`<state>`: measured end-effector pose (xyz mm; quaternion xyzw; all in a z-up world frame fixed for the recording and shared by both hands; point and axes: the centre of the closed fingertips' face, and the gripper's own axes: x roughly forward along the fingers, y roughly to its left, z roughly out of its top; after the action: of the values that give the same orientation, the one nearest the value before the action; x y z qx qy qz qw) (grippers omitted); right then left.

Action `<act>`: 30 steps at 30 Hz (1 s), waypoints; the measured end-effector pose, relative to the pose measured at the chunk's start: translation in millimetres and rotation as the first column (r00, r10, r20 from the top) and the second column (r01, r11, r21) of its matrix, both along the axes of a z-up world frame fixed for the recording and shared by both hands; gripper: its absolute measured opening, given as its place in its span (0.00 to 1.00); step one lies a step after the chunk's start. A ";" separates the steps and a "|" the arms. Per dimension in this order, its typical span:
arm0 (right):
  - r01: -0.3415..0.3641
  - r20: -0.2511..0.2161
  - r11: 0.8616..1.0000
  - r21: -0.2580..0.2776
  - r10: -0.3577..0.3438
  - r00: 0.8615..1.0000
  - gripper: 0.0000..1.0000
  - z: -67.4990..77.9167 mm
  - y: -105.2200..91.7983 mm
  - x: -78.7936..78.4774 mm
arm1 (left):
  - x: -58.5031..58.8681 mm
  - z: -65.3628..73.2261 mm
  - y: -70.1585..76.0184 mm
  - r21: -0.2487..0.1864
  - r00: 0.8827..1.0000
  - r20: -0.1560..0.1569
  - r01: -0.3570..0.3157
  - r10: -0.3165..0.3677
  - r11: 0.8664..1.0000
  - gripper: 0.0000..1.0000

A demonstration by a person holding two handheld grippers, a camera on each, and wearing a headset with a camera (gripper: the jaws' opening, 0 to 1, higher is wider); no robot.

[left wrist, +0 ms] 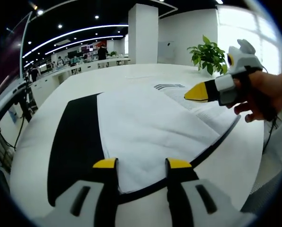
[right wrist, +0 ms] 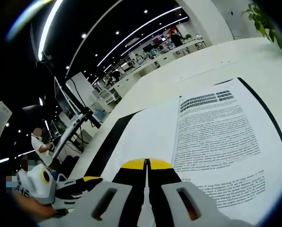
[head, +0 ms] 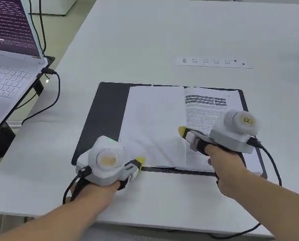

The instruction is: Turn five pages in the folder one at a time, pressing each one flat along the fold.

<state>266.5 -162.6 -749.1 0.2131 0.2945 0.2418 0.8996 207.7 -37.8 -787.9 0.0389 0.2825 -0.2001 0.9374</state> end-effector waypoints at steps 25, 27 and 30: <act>-0.058 0.093 0.993 -0.103 0.067 0.993 0.00 -24.2 -1.8 46.5 | 0.6 -3.3 1.8 -0.020 0.999 0.033 -0.031 0.032 0.999 0.38; -0.057 0.105 0.993 -0.107 0.068 0.992 0.00 -23.8 -1.4 50.4 | 0.6 -3.5 1.6 -0.022 0.999 0.035 -0.032 0.033 0.999 0.38; -0.054 0.122 0.992 -0.118 0.068 0.990 0.00 -20.9 0.0 55.0 | 0.7 -4.0 1.4 -0.023 0.999 0.037 -0.032 0.033 0.999 0.38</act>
<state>321.5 -162.5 -770.0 0.1366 0.2571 0.2651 0.9192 208.4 -36.4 -791.8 0.0276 0.2632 -0.1872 0.9460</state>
